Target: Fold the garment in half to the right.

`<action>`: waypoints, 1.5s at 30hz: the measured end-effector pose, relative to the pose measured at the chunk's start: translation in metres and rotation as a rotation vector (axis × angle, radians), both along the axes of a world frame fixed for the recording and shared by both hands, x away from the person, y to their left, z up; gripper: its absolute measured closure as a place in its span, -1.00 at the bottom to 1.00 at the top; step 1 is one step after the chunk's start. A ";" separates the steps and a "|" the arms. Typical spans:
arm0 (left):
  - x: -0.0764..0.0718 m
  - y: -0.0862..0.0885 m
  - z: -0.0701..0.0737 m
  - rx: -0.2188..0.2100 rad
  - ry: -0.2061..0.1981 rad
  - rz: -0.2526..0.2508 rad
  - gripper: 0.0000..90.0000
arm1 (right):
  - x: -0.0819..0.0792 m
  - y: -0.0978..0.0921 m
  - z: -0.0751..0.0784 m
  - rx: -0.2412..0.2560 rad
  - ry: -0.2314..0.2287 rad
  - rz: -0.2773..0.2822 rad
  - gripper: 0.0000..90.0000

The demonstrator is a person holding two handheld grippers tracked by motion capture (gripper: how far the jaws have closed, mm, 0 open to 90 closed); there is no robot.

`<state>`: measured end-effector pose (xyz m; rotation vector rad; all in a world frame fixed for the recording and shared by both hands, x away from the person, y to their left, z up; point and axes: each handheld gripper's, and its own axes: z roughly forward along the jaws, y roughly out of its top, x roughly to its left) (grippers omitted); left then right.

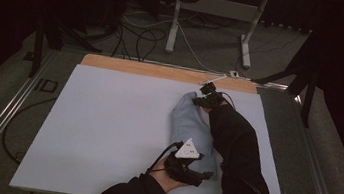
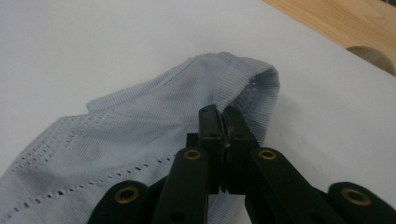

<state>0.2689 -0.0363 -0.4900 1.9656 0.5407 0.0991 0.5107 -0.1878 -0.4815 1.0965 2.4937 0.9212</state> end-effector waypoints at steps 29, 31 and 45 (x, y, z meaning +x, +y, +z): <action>0.014 0.073 -0.006 -0.083 -0.054 0.013 -0.81 | -0.006 -0.002 -0.016 0.005 -0.002 -0.038 0.27; 0.015 0.074 -0.006 -0.081 -0.058 0.012 -0.81 | -0.008 -0.002 -0.013 0.009 -0.009 -0.035 0.17; 0.024 0.079 0.001 -0.059 -0.061 -0.020 -0.81 | -0.043 -0.003 0.021 0.171 -0.061 0.029 -0.70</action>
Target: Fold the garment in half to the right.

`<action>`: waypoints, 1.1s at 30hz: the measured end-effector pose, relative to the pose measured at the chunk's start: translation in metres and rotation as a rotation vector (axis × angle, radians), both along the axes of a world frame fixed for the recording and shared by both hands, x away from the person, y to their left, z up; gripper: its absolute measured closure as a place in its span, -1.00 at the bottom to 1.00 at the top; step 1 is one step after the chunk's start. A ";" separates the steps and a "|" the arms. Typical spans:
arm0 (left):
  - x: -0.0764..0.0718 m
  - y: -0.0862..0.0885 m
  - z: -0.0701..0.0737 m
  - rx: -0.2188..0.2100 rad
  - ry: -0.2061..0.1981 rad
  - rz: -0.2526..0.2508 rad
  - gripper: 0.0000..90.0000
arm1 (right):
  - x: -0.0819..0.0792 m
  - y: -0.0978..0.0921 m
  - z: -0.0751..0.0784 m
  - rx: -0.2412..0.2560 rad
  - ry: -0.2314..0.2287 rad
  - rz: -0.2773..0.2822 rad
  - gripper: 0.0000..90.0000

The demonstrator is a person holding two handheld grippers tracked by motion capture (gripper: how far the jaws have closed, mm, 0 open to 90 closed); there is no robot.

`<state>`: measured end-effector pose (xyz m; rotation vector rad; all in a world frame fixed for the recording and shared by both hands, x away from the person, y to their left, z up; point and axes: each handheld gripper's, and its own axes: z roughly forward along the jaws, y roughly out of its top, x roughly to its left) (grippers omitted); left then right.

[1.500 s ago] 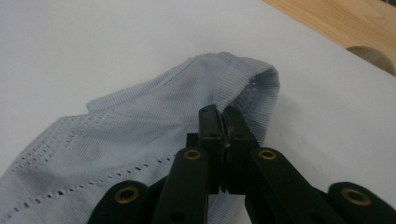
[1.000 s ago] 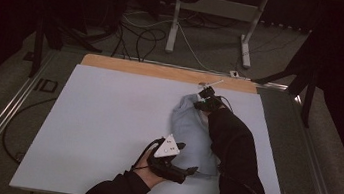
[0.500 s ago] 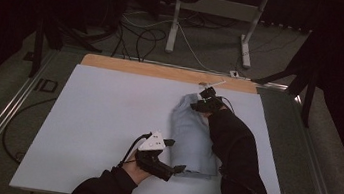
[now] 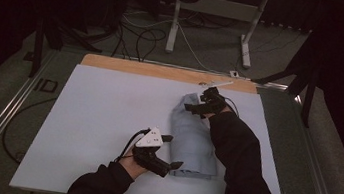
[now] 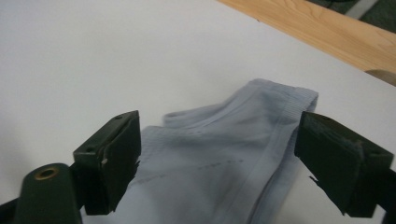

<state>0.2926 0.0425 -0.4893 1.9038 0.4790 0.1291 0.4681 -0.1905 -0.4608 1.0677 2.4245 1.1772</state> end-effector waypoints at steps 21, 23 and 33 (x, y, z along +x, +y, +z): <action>0.019 -0.032 -0.024 0.198 0.066 -0.188 1.00 | -0.083 -0.041 -0.004 0.126 -0.113 -0.014 -0.71; 0.019 -0.033 -0.028 0.225 0.076 -0.198 1.00 | -0.088 -0.044 -0.006 0.126 -0.110 -0.018 -0.71; 0.014 -0.039 -0.039 0.339 0.061 -0.217 1.00 | -0.107 -0.048 -0.018 0.140 -0.109 -0.015 -0.70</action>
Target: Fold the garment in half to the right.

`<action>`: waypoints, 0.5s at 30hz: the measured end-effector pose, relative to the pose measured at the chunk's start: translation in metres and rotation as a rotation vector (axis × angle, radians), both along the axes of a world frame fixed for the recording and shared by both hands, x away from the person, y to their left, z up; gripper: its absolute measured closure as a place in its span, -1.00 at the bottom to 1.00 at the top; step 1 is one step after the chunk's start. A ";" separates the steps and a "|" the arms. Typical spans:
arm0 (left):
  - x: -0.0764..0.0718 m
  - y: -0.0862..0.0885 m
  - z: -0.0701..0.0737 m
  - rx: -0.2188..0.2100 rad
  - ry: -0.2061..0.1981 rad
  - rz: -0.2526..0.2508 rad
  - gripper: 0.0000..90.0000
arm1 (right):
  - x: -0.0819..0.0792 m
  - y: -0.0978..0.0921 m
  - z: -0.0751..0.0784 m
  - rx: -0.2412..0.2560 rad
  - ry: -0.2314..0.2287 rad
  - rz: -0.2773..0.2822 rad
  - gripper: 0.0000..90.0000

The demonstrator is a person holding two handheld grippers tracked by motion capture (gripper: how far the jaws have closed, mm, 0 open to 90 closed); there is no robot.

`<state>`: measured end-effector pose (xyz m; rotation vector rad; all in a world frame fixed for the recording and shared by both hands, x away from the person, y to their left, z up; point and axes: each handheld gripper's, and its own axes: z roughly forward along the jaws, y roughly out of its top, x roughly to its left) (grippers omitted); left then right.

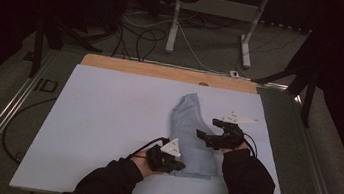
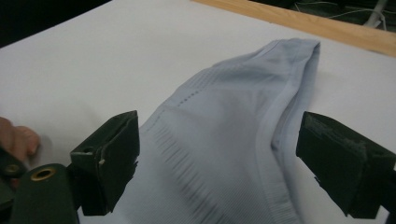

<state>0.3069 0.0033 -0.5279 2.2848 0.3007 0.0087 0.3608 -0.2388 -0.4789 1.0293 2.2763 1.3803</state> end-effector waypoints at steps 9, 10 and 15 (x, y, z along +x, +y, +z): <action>-0.008 0.003 -0.004 0.014 -0.038 0.008 1.00 | -0.011 -0.003 -0.009 0.016 0.011 0.008 -0.71; -0.009 0.004 -0.002 0.028 -0.034 0.006 1.00 | -0.012 -0.003 -0.009 0.019 0.009 0.009 -0.71; -0.010 0.005 0.000 0.053 -0.026 0.002 1.00 | -0.014 -0.003 -0.007 0.019 0.001 0.011 -0.71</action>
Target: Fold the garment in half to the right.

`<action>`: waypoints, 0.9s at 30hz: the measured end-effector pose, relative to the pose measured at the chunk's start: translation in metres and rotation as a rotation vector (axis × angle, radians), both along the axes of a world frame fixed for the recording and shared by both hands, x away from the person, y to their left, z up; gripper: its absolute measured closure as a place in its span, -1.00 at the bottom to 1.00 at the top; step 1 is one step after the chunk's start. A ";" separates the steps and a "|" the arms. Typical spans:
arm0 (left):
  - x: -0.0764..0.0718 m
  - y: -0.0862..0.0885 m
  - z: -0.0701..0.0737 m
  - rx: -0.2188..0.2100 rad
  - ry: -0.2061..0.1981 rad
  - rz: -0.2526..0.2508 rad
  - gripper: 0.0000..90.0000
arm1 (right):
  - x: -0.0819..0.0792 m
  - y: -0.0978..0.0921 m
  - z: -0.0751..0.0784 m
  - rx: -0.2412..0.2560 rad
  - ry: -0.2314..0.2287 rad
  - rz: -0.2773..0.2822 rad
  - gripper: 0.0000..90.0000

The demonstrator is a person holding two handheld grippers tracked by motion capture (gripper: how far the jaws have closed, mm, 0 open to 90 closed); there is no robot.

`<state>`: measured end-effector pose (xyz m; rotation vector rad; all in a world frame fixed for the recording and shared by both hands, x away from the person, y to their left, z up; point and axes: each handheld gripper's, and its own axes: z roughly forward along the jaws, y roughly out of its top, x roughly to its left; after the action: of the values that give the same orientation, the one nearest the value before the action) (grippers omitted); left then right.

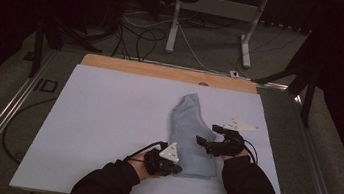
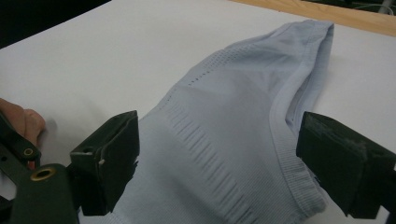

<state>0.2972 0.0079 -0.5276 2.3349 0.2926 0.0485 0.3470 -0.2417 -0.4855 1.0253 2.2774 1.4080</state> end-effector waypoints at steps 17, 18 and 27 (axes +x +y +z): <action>0.007 0.013 0.017 -0.135 -0.004 0.030 -0.10 | -0.006 0.012 0.006 0.009 -0.021 0.047 -0.78; 0.009 0.016 0.019 -0.146 0.009 0.034 -0.10 | -0.006 0.012 0.006 0.008 -0.024 0.048 -0.78; 0.015 0.047 0.031 -0.232 0.035 0.064 -0.86 | -0.017 0.014 0.008 0.016 -0.047 0.081 -0.78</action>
<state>0.3125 0.0552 -0.4971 2.0976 0.3700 0.0047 0.3298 -0.2277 -0.4773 0.9041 2.3015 1.4680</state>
